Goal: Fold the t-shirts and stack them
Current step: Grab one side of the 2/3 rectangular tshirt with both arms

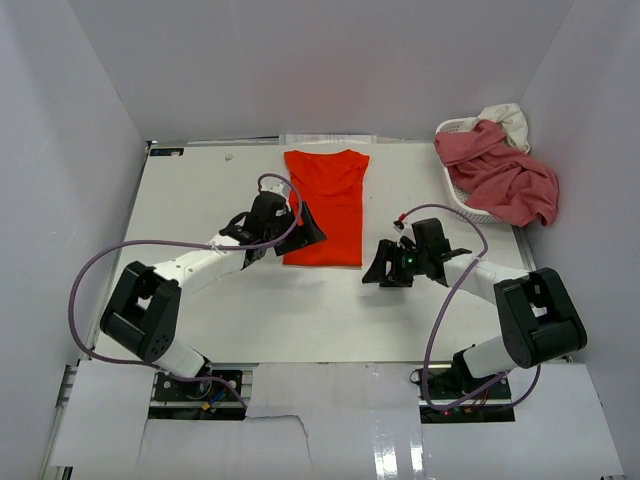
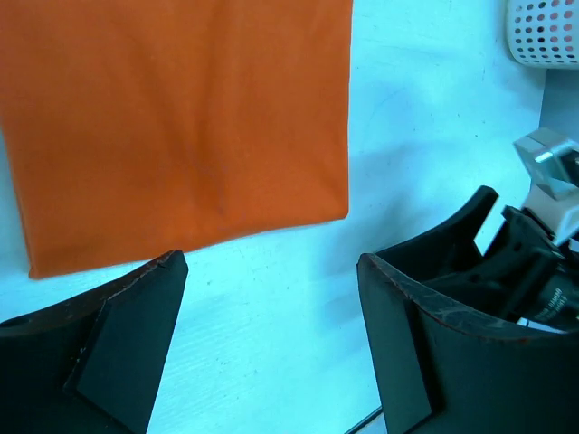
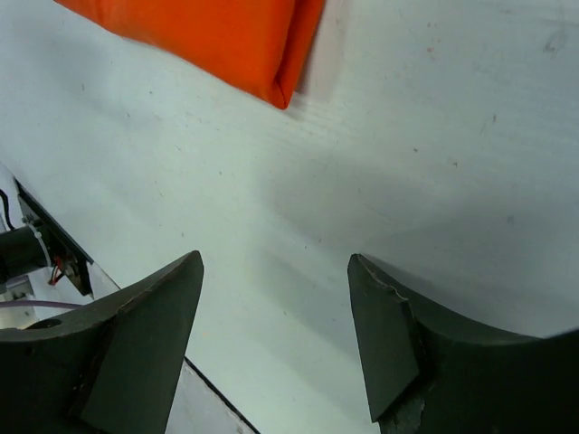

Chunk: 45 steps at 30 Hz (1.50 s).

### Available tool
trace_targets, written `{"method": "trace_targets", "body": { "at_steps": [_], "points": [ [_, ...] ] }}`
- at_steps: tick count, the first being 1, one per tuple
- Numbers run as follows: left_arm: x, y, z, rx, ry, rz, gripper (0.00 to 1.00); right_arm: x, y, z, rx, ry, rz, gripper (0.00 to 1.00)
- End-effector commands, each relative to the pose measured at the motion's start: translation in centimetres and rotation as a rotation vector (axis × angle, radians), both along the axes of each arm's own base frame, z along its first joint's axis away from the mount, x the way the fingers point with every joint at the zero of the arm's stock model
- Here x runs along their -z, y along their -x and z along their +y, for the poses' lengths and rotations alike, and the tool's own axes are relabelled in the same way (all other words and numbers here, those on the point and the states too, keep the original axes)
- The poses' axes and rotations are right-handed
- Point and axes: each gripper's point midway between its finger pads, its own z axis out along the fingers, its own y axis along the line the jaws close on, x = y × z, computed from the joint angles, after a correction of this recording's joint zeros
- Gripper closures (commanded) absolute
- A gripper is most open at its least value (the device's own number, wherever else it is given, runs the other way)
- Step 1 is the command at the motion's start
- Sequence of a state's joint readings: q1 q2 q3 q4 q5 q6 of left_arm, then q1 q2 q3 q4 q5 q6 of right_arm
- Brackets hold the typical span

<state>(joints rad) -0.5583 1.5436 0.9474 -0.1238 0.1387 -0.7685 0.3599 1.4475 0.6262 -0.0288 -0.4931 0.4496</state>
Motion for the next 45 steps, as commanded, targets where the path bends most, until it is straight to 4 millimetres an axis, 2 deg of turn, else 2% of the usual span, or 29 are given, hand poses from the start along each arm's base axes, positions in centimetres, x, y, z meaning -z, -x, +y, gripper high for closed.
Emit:
{"method": "trace_targets", "body": {
  "at_steps": [1,6,7,10,12,15,22,23,25,26,37,38,41,42,45],
  "points": [
    [-0.3,1.5,1.2,-0.022,-0.005,0.019,0.12,-2.3,-1.8,1.1,0.036,-0.086,-0.105,0.29],
    [0.8,2.5,3.2,-0.063,-0.013,0.044,0.12,-1.9,-2.2,1.7,0.045,-0.119,-0.092,0.3],
    [1.5,3.1,3.6,-0.066,-0.018,0.061,0.12,-1.9,-2.5,1.8,0.051,-0.126,-0.097,0.3],
    [2.5,2.9,5.2,-0.094,-0.017,0.07,0.13,-1.0,-2.8,1.8,0.074,-0.117,-0.087,0.3],
    [3.9,2.6,7.2,-0.137,-0.019,0.103,0.14,-0.2,-2.9,1.8,0.08,-0.11,-0.066,0.31],
    [5.2,2.5,8.5,-0.163,-0.01,0.132,0.14,0.7,-3.2,2.0,0.085,-0.109,-0.047,0.31],
    [7.1,2.2,8.4,-0.175,-0.004,0.17,0.15,2.0,-4.3,2.8,0.093,-0.129,-0.021,0.32],
    [7.1,2.0,8.1,-0.172,0.008,0.169,0.15,2.3,-4.6,2.9,0.094,-0.128,-0.017,0.34],
    [7.5,2.0,7.9,-0.167,0.012,0.183,0.15,2.4,-4.9,3.1,0.091,-0.132,-0.016,0.47],
    [8.0,2.0,7.9,-0.163,0.006,0.195,0.16,2.6,-5.0,3.1,0.092,-0.13,-0.009,0.47],
    [7.9,1.6,8.8,-0.171,-0.059,0.168,0.16,2.8,-6.5,3.1,0.117,-0.097,-0.044,0.51],
    [7.9,1.7,8.9,-0.173,-0.063,0.168,0.16,2.8,-6.6,3.1,0.118,-0.098,-0.047,0.53],
    [8.2,1.9,9.3,-0.183,-0.079,0.164,0.16,2.7,-6.7,3.2,0.114,-0.103,-0.054,0.69],
    [8.4,2.0,9.4,-0.185,-0.085,0.169,0.16,2.8,-6.6,3.3,0.111,-0.102,-0.051,0.8],
    [9.3,2.3,9.2,-0.163,-0.086,0.195,0.16,2.2,-6.7,3.9,0.085,-0.118,-0.066,0.88]
  ]
}}
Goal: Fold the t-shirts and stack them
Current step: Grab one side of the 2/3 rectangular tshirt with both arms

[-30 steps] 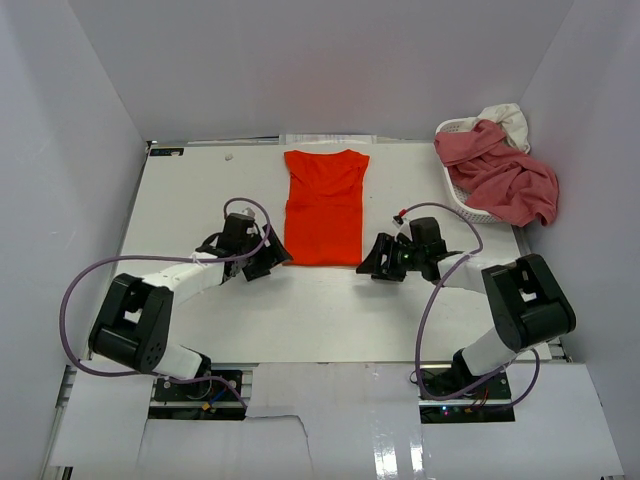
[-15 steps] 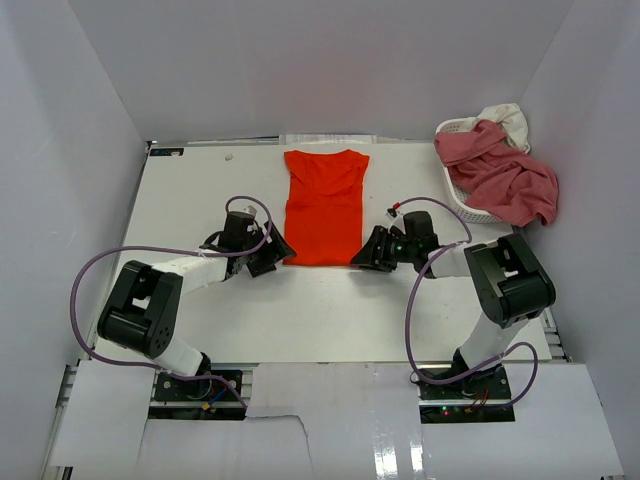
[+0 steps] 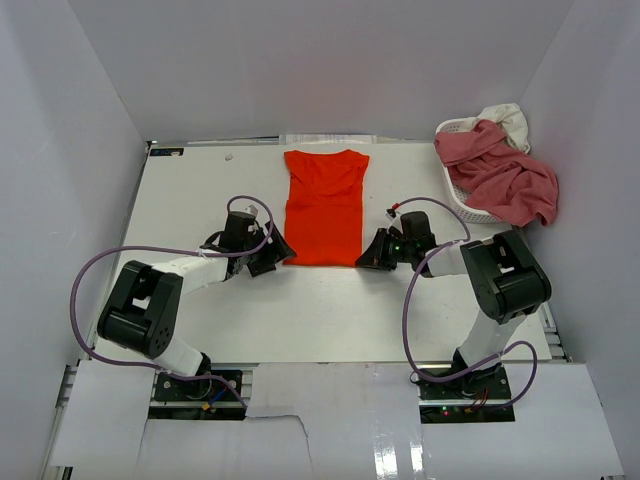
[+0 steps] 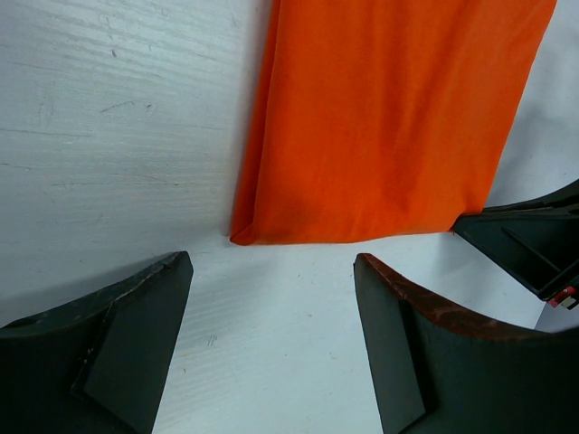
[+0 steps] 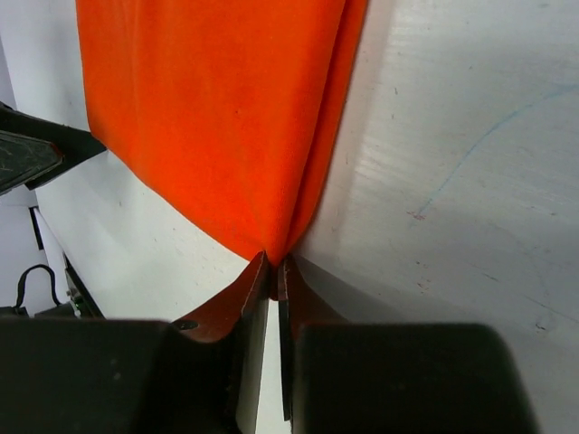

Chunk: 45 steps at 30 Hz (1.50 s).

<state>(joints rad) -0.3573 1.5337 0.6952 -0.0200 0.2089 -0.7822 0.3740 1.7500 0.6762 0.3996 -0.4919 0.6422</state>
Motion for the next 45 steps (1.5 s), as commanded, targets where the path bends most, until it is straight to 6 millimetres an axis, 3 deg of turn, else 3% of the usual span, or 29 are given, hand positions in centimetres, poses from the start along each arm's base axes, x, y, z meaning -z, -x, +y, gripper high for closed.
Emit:
{"method": "trace_targets", "body": {
  "at_steps": [1,7,17,24,32,45],
  "points": [
    [2.2,1.0,1.1,0.004,-0.072,0.055,0.16,-0.4,-0.6,0.7,-0.027,0.012,-0.043,0.88],
    [3.8,1.8,1.0,0.013,-0.064,0.095,0.19,-1.6,-0.8,1.7,-0.045,-0.014,-0.058,0.89],
    [4.6,2.4,1.3,0.006,-0.072,0.104,0.22,-3.7,-1.6,2.3,-0.046,-0.042,-0.079,0.9],
    [5.4,3.7,1.7,0.001,-0.075,0.135,0.23,-6.2,-3.1,2.8,-0.042,-0.048,-0.12,0.9],
    [5.4,3.5,1.5,-0.001,-0.058,0.118,0.23,-9.3,-5.1,3.6,-0.032,-0.068,-0.156,0.91],
    [6.5,4.5,0.9,0.0,-0.016,0.161,0.21,-10.5,-6.5,4.4,-0.02,-0.092,-0.158,0.91]
  ]
}}
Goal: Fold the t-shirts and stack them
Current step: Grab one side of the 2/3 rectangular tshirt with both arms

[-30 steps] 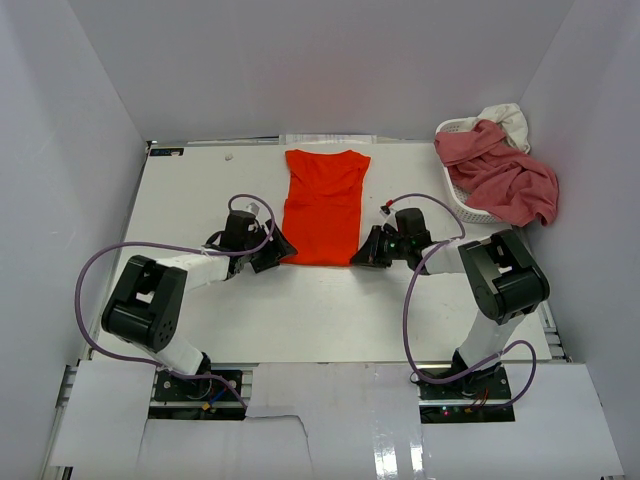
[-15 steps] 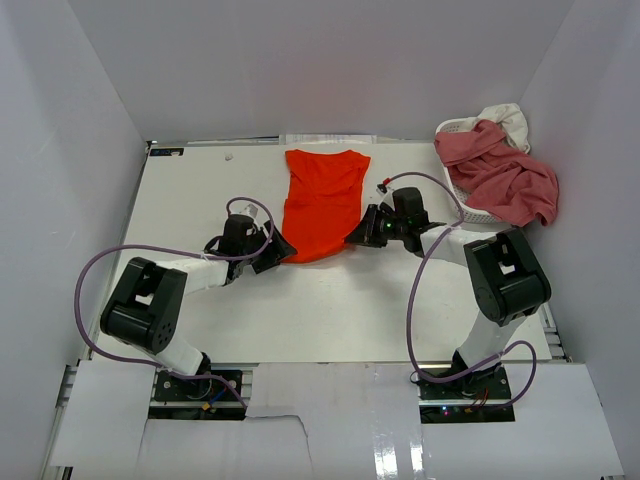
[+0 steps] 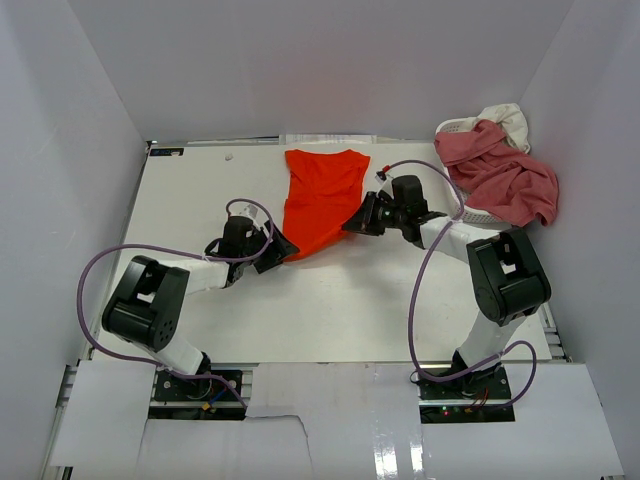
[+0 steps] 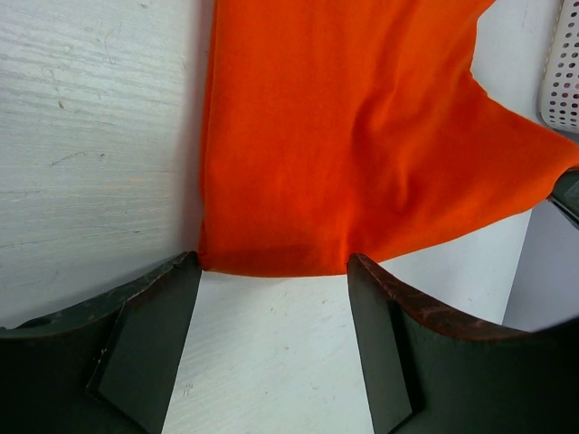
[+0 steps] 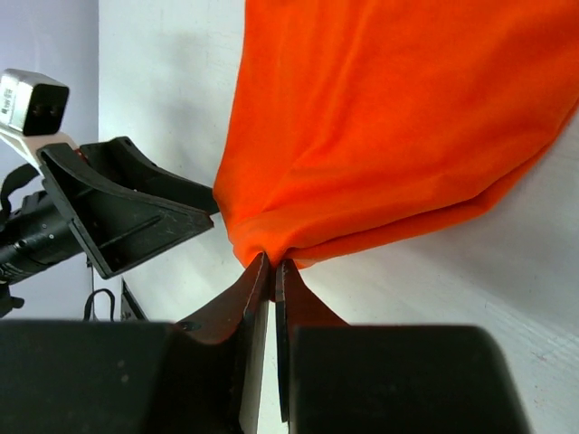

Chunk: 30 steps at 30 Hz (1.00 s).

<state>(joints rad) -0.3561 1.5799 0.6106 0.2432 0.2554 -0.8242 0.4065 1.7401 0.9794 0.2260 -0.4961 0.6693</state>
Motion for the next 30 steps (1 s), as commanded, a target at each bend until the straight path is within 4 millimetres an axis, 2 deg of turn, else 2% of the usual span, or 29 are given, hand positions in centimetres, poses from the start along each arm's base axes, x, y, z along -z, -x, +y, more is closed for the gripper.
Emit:
{"method": "trace_targets", "body": {
  "at_steps": [1,8,18,24,27,29,30],
  "points": [
    [6.3,5.6,2.1,0.002,-0.114,0.254,0.21,-2.5,-1.3,0.7,0.003,-0.027,-0.058,0.91],
    [6.4,6.2,2.1,0.003,-0.113,0.258,0.21,-3.5,-2.3,0.9,0.0,-0.015,-0.073,0.91],
    [6.3,7.0,2.4,-0.006,-0.104,0.259,0.18,-3.2,-2.3,0.7,0.005,-0.001,-0.074,0.92],
    [6.6,7.7,1.7,-0.018,-0.04,0.299,0.18,-3.4,-2.4,0.8,0.002,-0.007,-0.077,0.92],
    [6.6,7.8,1.5,-0.026,-0.03,0.308,0.25,-3.4,-2.3,0.8,0.001,-0.006,-0.077,0.92],
    [6.6,7.6,1.7,-0.04,-0.035,0.305,0.37,-3.4,-2.3,0.8,0.003,-0.005,-0.079,0.92],
    [6.6,7.6,1.7,-0.043,-0.036,0.305,0.39,-3.3,-2.3,0.7,0.003,-0.005,-0.077,0.92]
  ]
}}
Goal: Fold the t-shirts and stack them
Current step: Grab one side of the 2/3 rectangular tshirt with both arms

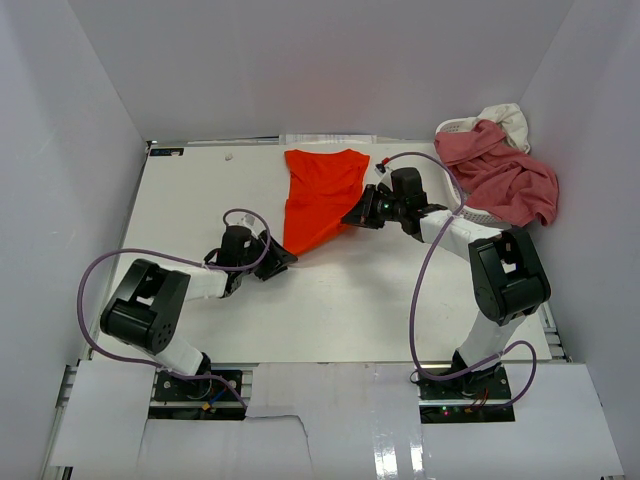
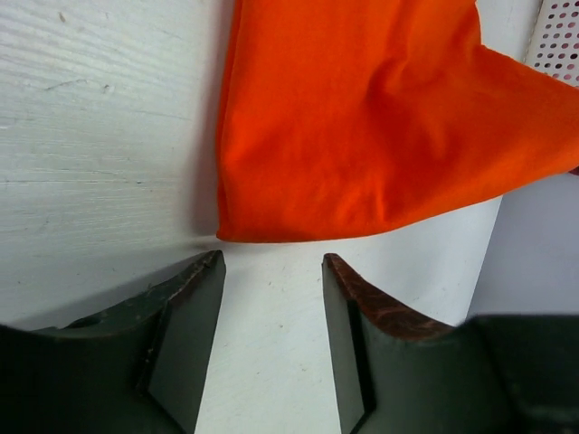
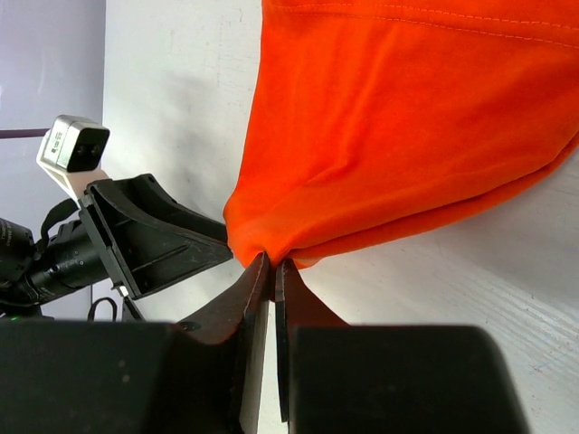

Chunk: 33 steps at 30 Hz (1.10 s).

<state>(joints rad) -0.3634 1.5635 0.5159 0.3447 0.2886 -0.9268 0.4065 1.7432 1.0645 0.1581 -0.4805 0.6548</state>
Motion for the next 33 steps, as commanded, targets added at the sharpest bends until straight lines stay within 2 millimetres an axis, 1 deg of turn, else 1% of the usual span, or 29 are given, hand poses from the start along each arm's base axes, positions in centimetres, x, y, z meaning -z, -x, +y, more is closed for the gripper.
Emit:
{"method": "trace_targets", "body": {
  "at_steps": [1,6,10,12,13,14,15,16,17,21,22,23,25,26,31,32,33],
  "points": [
    [6.1,5.8,2.3,-0.005,-0.125,0.27,0.41,-1.4,-0.9,0.4,-0.005,-0.011,-0.051,0.92],
    [6.6,5.5,2.9,-0.07,-0.138,0.288,0.42,-1.5,-0.7,0.4,-0.012,-0.017,-0.055,0.92],
    [6.1,5.7,2.9,-0.111,-0.093,0.283,0.39,-1.5,-0.6,0.3,-0.012,-0.015,-0.058,0.92],
    [5.3,5.5,2.6,-0.14,-0.039,0.267,0.38,-1.5,-0.5,0.3,-0.013,-0.014,-0.06,0.92],
    [5.1,6.1,2.8,-0.152,-0.017,0.265,0.38,-1.4,-0.5,0.4,-0.015,-0.013,-0.057,0.92],
    [4.4,5.6,2.7,-0.165,0.024,0.232,0.38,-1.3,-0.5,0.3,-0.013,-0.013,-0.057,0.92],
    [3.9,5.9,2.4,-0.175,0.076,0.238,0.38,-1.3,-0.4,0.3,-0.015,-0.012,-0.057,0.92],
    [4.0,6.6,2.5,-0.178,0.098,0.239,0.38,-1.3,-0.4,0.3,-0.015,-0.012,-0.057,0.92],
    [3.4,6.2,2.4,-0.184,0.132,0.212,0.37,-1.2,-0.4,0.3,-0.017,-0.012,-0.054,0.92],
    [2.8,5.7,1.9,-0.155,0.196,0.218,0.34,-1.2,-0.3,0.3,-0.018,-0.014,-0.056,0.92],
    [2.5,6.0,1.4,-0.13,0.239,0.243,0.33,-1.2,-0.3,0.3,-0.017,-0.012,-0.055,0.92],
    [2.6,5.6,1.5,-0.134,0.278,0.239,0.33,-1.3,-0.3,0.3,-0.017,-0.013,-0.059,0.92],
    [2.4,5.7,1.3,-0.127,0.354,0.26,0.31,-1.4,-0.3,0.3,-0.019,-0.014,-0.06,0.92],
    [2.2,5.6,1.0,-0.112,0.418,0.275,0.3,-1.5,-0.3,0.3,-0.02,-0.014,-0.065,0.92],
    [3.2,5.7,0.2,-0.097,0.519,0.361,0.3,-1.6,-0.3,0.2,-0.021,-0.014,-0.068,0.91],
    [2.8,5.4,0.0,-0.086,0.542,0.339,0.3,-1.6,-0.3,0.2,-0.017,-0.014,-0.067,0.92],
    [3.5,5.5,0.0,-0.1,0.552,0.371,0.3,-1.6,-0.3,0.2,-0.018,-0.014,-0.07,0.92]
  ]
}}
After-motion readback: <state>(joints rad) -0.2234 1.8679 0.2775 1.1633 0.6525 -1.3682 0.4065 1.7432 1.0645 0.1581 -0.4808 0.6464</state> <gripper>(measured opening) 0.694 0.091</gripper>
